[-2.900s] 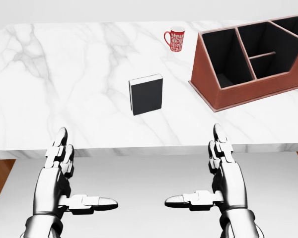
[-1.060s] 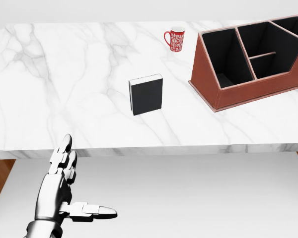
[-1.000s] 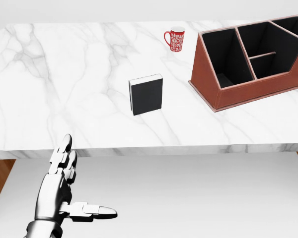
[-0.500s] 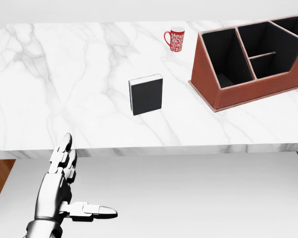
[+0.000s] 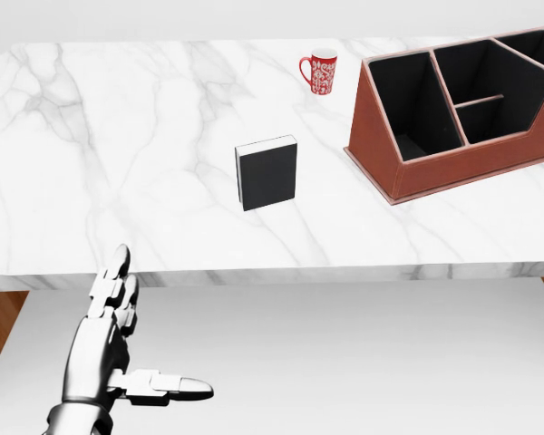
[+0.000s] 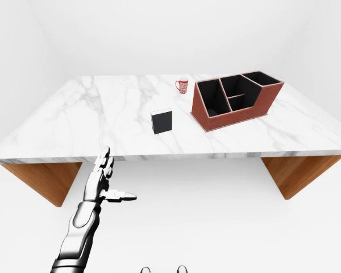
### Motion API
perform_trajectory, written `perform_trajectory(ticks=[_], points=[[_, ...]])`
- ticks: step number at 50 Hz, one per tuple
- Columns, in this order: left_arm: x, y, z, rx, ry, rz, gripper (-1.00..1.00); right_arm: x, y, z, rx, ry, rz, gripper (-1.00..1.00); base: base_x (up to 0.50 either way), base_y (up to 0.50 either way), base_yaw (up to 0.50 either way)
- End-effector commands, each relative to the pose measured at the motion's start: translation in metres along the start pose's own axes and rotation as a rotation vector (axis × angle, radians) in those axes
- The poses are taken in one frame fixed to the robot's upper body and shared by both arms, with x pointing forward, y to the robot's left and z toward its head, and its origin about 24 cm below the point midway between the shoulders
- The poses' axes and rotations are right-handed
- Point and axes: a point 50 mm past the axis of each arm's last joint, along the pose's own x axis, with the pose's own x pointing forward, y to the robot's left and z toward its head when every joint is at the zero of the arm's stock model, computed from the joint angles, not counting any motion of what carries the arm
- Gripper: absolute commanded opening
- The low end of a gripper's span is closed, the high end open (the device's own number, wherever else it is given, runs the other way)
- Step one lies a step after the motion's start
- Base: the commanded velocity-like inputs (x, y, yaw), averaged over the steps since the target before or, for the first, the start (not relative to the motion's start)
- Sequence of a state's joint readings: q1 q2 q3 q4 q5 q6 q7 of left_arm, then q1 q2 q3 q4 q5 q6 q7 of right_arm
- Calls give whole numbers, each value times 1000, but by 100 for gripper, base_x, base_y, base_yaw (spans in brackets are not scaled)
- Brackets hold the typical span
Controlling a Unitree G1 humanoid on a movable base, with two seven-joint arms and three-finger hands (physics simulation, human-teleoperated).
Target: Pick up the book and place it in the left compartment of the caddy.
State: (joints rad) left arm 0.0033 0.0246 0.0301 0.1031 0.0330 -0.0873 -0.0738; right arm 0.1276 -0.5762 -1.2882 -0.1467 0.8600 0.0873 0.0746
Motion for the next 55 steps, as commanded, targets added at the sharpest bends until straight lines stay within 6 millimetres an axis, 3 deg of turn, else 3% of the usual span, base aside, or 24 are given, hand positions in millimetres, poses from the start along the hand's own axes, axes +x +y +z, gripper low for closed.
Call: perform_trajectory(ticks=[1, 11, 55], points=[[-2, 0, 3, 16, -11, 14, 100, -3, -2, -6, -55, 35, 14, 100, 0, 0, 0], [-2, 0, 3, 13, -13, 16, 100, -2, 5, -3, -79, 15, 43, 100, 0, 0, 0], [-7, -2, 8, 51, -33, 25, 100, -5, 6, -5, -104, 19, 43, 100, 0, 0, 0]])
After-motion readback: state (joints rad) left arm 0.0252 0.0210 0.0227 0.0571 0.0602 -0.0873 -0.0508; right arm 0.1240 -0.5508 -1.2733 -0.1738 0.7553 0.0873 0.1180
